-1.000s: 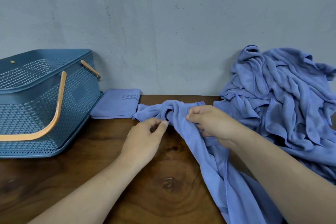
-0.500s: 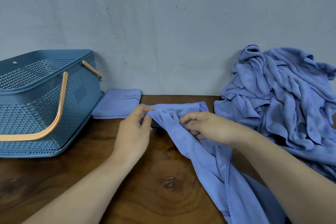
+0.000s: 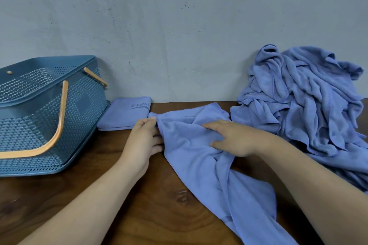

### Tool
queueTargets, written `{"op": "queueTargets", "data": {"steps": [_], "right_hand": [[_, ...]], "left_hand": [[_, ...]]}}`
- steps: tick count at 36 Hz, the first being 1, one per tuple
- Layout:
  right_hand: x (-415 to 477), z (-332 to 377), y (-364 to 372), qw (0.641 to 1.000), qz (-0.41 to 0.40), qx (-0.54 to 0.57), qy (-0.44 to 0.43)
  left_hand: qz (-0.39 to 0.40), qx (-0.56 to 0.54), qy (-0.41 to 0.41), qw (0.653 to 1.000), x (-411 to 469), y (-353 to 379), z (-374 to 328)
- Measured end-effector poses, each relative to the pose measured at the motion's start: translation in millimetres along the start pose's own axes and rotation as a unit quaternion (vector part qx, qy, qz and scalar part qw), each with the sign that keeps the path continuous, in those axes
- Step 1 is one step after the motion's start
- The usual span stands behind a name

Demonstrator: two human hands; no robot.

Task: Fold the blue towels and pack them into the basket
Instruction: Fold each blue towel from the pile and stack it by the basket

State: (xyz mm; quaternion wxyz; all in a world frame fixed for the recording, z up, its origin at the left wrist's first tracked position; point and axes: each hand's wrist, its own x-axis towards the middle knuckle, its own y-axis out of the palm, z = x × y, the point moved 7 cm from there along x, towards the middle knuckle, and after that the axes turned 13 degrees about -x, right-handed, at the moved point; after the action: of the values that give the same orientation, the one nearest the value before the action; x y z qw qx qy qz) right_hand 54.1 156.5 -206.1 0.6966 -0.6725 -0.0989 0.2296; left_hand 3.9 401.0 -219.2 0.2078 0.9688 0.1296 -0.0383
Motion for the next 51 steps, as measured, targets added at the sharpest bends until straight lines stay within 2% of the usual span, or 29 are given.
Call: {"op": "queueTargets", "data": {"steps": [4, 6, 8, 10, 12, 15, 19, 22, 24, 26, 27, 28, 29, 31, 32, 33, 34, 35, 37, 38, 40, 43, 47, 51], "right_hand": [[1.5, -2.7, 2.1, 0.998, -0.049, 0.045, -0.001], [-5.3, 0.3, -0.5, 0.993, -0.095, 0.068, -0.003], [-21.2, 2.5, -7.9, 0.985, -0.149, 0.081, 0.000], [-45.9, 3.0, -18.0, 0.974, -0.205, 0.093, 0.025], [-79.2, 4.9, -23.8, 0.967, -0.227, 0.087, 0.071], [-124.7, 16.8, -13.9, 0.971, -0.201, 0.045, 0.124], [-146.5, 36.1, 7.5, 0.982, -0.124, 0.015, 0.142], [-143.9, 41.0, 7.6, 0.979, -0.140, -0.019, 0.146], [-142.3, 33.6, 2.7, 0.972, -0.178, 0.005, 0.155], [-140.8, 23.6, 2.7, 0.966, -0.189, 0.109, 0.139], [-140.4, 20.6, 2.7, 0.953, -0.184, 0.203, 0.126], [-140.6, 18.4, 1.6, 0.924, -0.178, 0.319, 0.115], [-140.0, 14.7, 3.0, 0.875, -0.166, 0.439, 0.115], [-140.7, 10.1, 9.7, 0.753, -0.119, 0.633, 0.132], [-142.0, 7.1, 11.8, 0.709, -0.102, 0.684, 0.140], [-143.0, 3.3, 14.1, 0.690, -0.090, 0.703, 0.146], [-143.4, -1.1, 17.0, 0.695, -0.085, 0.697, 0.155], [-143.7, -7.8, 18.6, 0.733, -0.091, 0.652, 0.171], [-145.7, -20.0, 16.1, 0.840, -0.117, 0.489, 0.205], [-146.8, -22.0, 13.4, 0.880, -0.127, 0.408, 0.207], [-148.7, -21.3, 7.4, 0.923, -0.142, 0.299, 0.196], [-148.3, -25.9, 9.6, 0.949, -0.134, 0.207, 0.196], [-143.0, -29.0, 15.3, 0.962, -0.122, 0.169, 0.176], [-143.8, -25.1, 6.2, 0.960, -0.181, 0.151, 0.154]], "left_hand": [[0.091, 0.011, 0.033, 0.995, -4.8, 6.6, 0.9], [0.151, 0.076, 0.051, 0.984, -12.6, 11.1, 3.9], [0.175, 0.165, 0.085, 0.967, -16.5, 12.9, 6.4], [0.157, 0.264, 0.133, 0.942, -17.7, 11.6, 5.1], [0.146, 0.306, 0.157, 0.927, -18.1, 10.3, 4.3], [0.121, 0.320, 0.171, 0.924, -18.9, 8.1, -1.0], [0.078, 0.318, 0.182, 0.927, -19.6, 5.1, -5.7], [0.054, 0.319, 0.201, 0.925, -23.2, 4.5, -9.0], [0.039, 0.321, 0.225, 0.919, -26.4, 3.7, -13.4], [0.031, 0.311, 0.248, 0.917, -29.7, 2.7, -18.0], [0.027, 0.302, 0.258, 0.917, -32.1, 2.7, -20.4], [0.021, 0.290, 0.267, 0.919, -35.3, 2.3, -23.3], [0.013, 0.274, 0.273, 0.922, -38.1, 1.7, -26.4], [-0.012, 0.237, 0.268, 0.934, -43.6, -1.1, -32.0], [-0.030, 0.223, 0.258, 0.940, -44.1, -3.6, -33.7], [-0.049, 0.209, 0.240, 0.947, -44.1, -6.6, -34.8], [-0.062, 0.188, 0.214, 0.957, -42.9, -9.8, -34.0], [-0.066, 0.161, 0.181, 0.968, -42.7, -12.7, -30.6], [-0.059, 0.118, 0.113, 0.985, -47.2, -18.2, -21.0], [-0.046, 0.126, 0.093, 0.987, -51.5, -20.2, -16.8], [-0.009, 0.196, 0.095, 0.976, -63.0, -23.1, -13.2], [0.043, 0.277, 0.115, 0.953, -85.3, -24.0, -10.5], [0.097, 0.406, 0.123, 0.901, -103.1, -24.9, 0.7], [0.114, 0.390, 0.132, 0.904, -106.8, -17.9, 3.5]]}}
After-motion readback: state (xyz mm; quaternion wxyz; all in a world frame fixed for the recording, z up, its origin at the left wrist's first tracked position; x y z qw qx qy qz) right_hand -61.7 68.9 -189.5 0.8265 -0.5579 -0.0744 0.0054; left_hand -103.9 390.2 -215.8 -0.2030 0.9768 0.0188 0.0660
